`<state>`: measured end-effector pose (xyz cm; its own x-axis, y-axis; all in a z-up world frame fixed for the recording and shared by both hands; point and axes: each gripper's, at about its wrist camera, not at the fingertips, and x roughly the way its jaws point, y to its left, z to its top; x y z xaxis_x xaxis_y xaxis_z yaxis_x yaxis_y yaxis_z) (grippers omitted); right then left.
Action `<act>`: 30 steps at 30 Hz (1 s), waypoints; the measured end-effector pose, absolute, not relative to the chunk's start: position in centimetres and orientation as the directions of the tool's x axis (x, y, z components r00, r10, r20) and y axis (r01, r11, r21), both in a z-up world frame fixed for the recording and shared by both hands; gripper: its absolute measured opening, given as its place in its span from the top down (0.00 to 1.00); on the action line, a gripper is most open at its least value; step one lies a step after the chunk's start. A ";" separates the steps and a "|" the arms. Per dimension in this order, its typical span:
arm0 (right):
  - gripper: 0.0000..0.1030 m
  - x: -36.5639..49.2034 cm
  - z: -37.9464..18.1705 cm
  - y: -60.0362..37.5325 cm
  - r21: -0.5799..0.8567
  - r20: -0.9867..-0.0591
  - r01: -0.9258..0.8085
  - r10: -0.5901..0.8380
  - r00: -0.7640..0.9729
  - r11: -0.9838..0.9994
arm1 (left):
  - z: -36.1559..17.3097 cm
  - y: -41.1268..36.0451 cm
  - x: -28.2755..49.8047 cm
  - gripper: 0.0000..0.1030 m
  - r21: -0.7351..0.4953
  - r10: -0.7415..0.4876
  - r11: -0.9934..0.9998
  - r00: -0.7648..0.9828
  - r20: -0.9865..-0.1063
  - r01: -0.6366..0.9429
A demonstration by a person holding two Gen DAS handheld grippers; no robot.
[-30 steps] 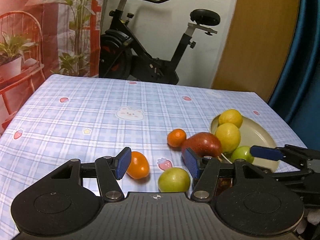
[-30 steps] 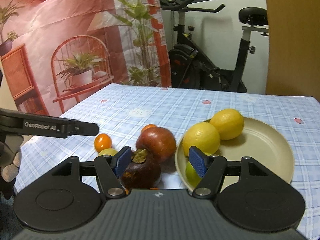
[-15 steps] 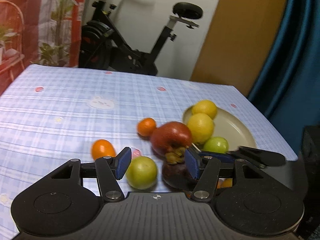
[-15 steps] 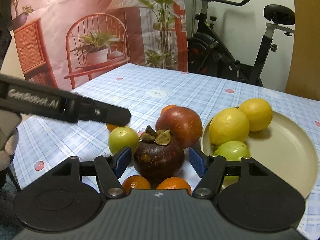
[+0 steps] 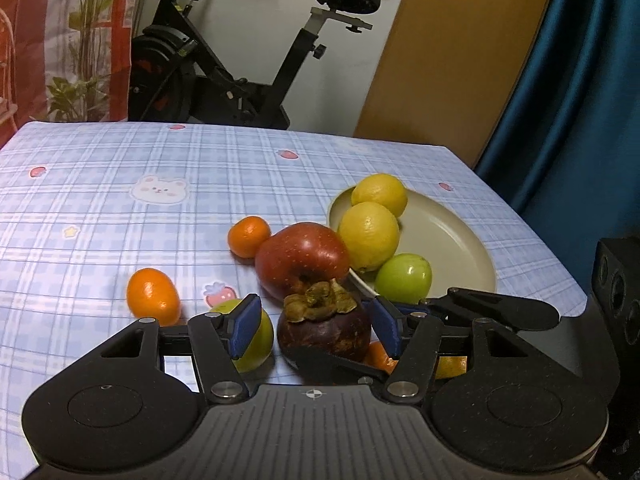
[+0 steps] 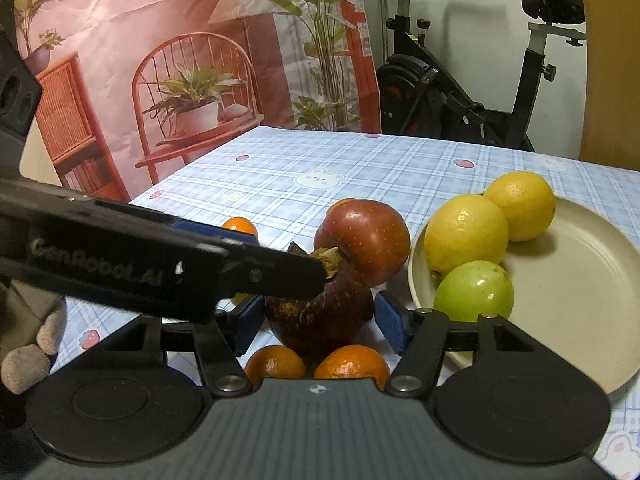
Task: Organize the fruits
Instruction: 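Move the left gripper down to the dark purple mangosteen, then close the left gripper on the mangosteen and lift it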
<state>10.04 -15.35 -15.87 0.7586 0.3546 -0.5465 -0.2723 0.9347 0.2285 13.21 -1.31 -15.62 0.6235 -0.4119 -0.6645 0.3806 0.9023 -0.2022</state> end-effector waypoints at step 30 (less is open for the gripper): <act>0.38 10.2 -16.2 -16.2 0.284 -0.566 -0.256 0.377 0.733 0.924 | -16.7 -2.3 13.5 0.37 -0.212 -0.439 0.881 0.565 -0.698 0.423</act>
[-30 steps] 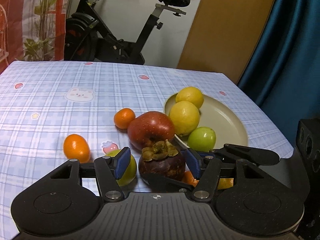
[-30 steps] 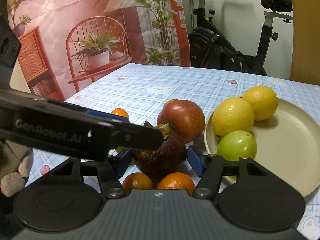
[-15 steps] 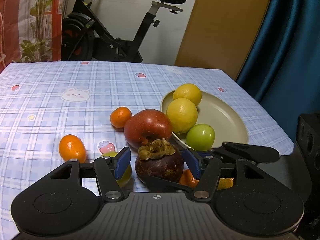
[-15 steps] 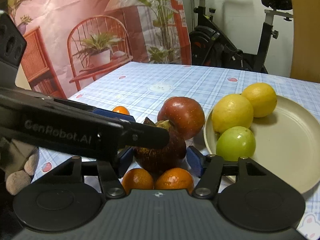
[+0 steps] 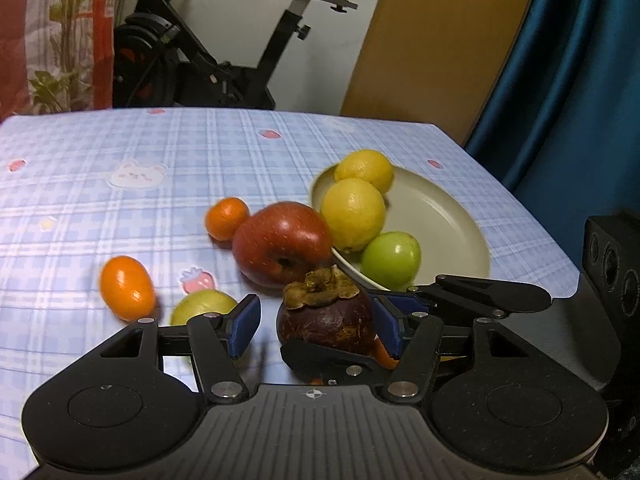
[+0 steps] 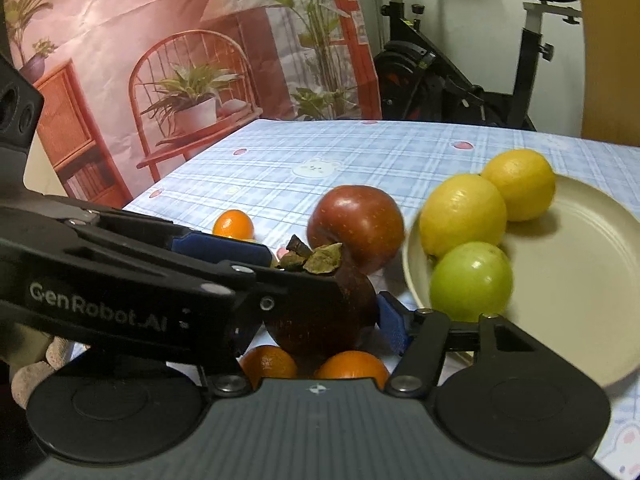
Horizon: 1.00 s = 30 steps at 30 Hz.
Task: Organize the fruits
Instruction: 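Close the left gripper on the mangosteen and lift it, then carry the mangosteen with the left gripper over the plate and lower it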
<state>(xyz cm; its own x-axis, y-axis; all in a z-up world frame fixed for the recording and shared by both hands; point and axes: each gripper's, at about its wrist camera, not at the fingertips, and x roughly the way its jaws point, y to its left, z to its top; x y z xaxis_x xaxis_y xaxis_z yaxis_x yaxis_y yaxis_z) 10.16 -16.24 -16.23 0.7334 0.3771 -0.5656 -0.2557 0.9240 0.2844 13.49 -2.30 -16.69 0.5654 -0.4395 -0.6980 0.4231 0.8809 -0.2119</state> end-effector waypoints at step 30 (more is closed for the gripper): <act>0.38 8.7 -13.7 -17.4 0.264 -0.487 -0.250 0.352 0.799 0.932 | -14.1 -4.4 13.2 0.38 -0.212 -0.477 0.860 0.583 -0.658 0.464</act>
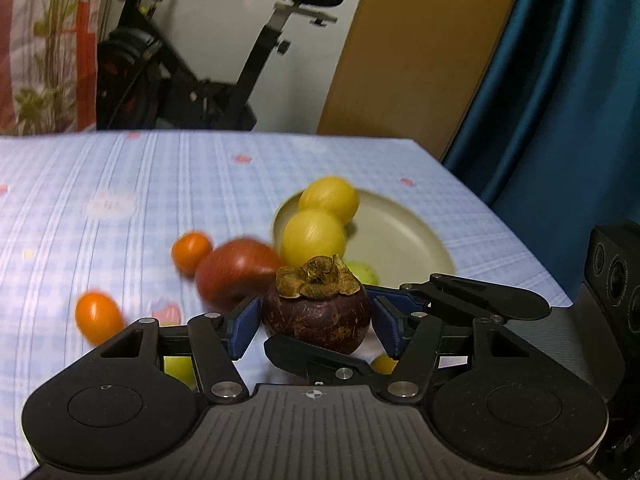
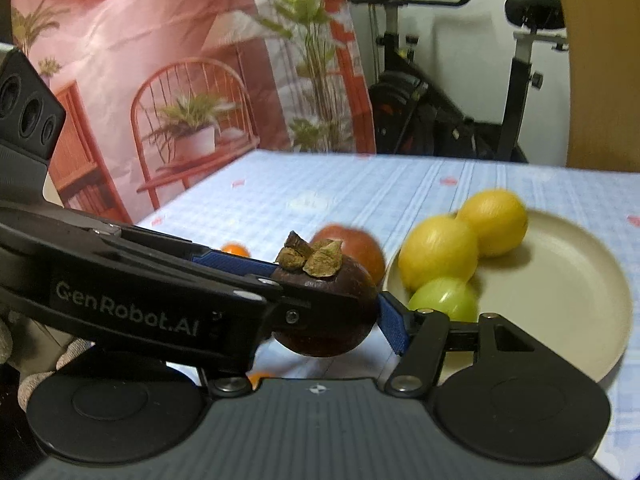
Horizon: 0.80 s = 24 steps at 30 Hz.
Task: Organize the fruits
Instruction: 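Carry the mangosteen with the left gripper over the plate and lower it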
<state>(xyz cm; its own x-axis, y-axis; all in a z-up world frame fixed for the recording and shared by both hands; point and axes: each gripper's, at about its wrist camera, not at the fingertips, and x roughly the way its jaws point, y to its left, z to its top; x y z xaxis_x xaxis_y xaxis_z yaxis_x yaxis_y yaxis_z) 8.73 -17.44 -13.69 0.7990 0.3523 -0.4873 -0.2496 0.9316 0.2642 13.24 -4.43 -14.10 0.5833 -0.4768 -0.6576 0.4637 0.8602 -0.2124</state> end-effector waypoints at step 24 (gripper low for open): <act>0.38 11.8 -14.7 -30.8 0.264 -0.498 -0.089 0.215 0.840 0.960 | -14.4 -18.4 20.4 0.42 -0.076 -0.517 0.749 0.509 -0.688 0.658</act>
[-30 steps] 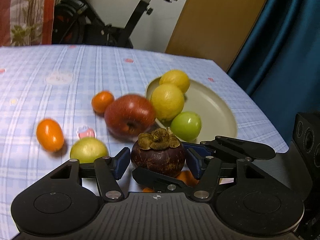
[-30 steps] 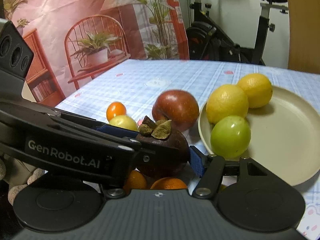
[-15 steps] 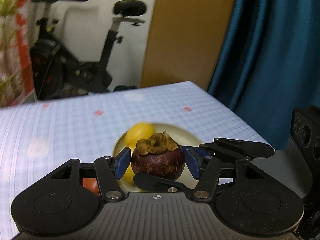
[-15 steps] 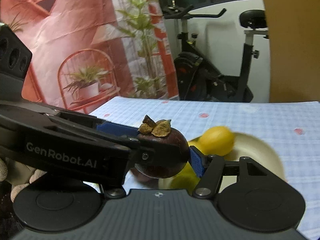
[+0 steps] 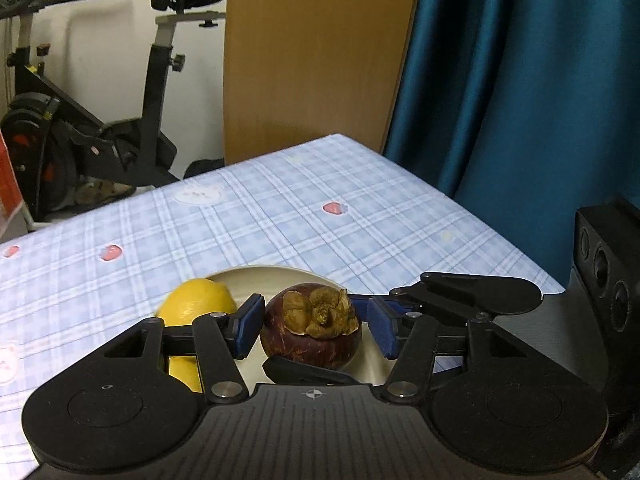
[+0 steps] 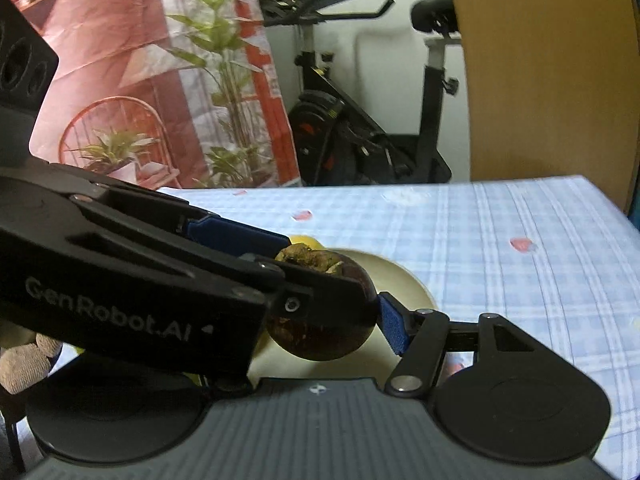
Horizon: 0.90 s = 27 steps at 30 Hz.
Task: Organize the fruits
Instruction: 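Carry the mangosteen with the left gripper over the plate and lower it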
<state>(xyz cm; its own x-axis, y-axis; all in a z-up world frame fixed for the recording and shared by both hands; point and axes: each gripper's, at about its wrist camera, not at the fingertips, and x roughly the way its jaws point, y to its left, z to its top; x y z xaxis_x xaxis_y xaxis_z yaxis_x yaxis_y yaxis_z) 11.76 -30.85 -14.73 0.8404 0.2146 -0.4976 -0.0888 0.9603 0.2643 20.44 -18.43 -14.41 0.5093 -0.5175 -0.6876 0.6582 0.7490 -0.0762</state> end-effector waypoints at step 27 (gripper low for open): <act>0.38 16.4 -16.8 -31.3 0.180 -0.499 -0.120 0.195 0.844 0.976 | -15.7 -18.6 23.4 0.45 -0.071 -0.470 0.801 0.549 -0.691 0.595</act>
<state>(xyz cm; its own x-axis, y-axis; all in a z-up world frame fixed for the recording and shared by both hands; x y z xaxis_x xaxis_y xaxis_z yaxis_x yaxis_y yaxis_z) 16.39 -31.32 -16.77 0.8444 0.1953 -0.4989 -0.1196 0.9764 0.1797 23.38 -18.59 -15.72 0.5494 -0.4699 -0.6909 0.5949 0.8006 -0.0715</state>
